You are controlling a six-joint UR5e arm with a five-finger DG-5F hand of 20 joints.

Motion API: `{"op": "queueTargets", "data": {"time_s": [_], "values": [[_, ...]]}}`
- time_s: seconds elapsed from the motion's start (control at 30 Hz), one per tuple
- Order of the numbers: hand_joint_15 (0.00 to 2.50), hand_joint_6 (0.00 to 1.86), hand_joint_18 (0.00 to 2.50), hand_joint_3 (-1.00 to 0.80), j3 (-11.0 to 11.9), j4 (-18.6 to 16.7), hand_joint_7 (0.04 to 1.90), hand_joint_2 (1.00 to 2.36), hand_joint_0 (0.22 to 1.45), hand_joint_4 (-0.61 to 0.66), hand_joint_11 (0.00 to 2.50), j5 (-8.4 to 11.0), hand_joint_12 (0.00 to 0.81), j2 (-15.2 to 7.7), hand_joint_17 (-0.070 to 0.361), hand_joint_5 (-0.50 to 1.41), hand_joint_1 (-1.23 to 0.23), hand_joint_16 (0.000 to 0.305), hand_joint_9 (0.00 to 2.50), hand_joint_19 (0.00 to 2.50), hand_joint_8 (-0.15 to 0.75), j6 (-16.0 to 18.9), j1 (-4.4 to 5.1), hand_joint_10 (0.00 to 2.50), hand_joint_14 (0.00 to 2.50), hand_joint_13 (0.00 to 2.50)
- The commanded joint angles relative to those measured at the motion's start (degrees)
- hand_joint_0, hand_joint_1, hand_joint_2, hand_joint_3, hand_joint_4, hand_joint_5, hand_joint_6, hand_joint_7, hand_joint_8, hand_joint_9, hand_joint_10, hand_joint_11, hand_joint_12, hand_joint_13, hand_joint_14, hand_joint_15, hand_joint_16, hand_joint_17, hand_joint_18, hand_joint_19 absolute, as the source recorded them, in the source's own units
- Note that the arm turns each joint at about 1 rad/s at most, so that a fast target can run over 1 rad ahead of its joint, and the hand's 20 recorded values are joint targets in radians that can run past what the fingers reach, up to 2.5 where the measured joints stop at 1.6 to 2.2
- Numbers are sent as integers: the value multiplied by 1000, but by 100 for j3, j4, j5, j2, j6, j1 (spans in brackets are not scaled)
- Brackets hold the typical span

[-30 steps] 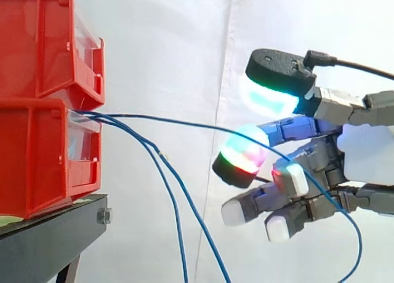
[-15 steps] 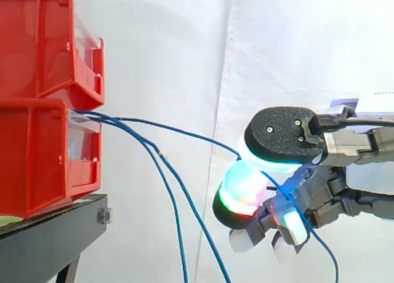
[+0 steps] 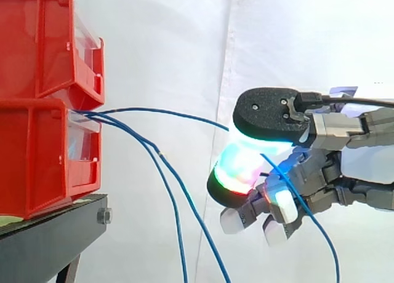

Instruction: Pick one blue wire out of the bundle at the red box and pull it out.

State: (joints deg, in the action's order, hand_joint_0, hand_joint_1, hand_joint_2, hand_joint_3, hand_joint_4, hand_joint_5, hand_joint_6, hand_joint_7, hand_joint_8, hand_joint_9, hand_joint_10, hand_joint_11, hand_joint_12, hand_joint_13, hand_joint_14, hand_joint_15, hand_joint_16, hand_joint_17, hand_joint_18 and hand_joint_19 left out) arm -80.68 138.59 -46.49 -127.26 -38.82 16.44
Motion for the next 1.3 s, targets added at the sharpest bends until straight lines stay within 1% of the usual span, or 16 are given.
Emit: {"op": "queueTargets", "data": {"time_s": [0.0,0.07,0.23,0.3,0.63,0.9,1.03,1.27], "values": [[433,770,746,-458,0,-43,1143,1002,529,106,766,0,363,8,103,-73,-609,46,1293,657,261,102,0,22,16,704],[431,766,752,-487,9,-52,1148,1001,514,110,755,0,368,0,106,-73,-602,47,1288,651,261,173,9,24,16,707],[433,766,750,-482,9,-43,1135,1002,509,115,764,9,369,8,106,-73,-606,47,1288,648,269,419,9,22,16,704],[433,765,749,-481,9,-43,1148,1001,509,111,764,9,371,8,106,-73,-606,47,1288,642,265,454,9,24,16,704],[433,766,742,-458,18,-52,1139,1002,514,106,757,0,368,17,106,-73,-595,47,1285,644,262,463,9,24,16,702],[445,771,728,-367,18,-43,1151,1009,572,100,776,0,353,79,98,-74,-592,44,1292,667,256,463,9,25,17,693],[427,773,773,-323,18,-52,1127,1009,593,110,752,0,377,79,108,-70,-612,48,1313,638,270,463,9,21,17,720],[425,771,788,-311,18,-52,1143,1009,596,119,742,-9,381,79,110,-67,-625,49,1320,628,271,463,9,23,15,730]]}}
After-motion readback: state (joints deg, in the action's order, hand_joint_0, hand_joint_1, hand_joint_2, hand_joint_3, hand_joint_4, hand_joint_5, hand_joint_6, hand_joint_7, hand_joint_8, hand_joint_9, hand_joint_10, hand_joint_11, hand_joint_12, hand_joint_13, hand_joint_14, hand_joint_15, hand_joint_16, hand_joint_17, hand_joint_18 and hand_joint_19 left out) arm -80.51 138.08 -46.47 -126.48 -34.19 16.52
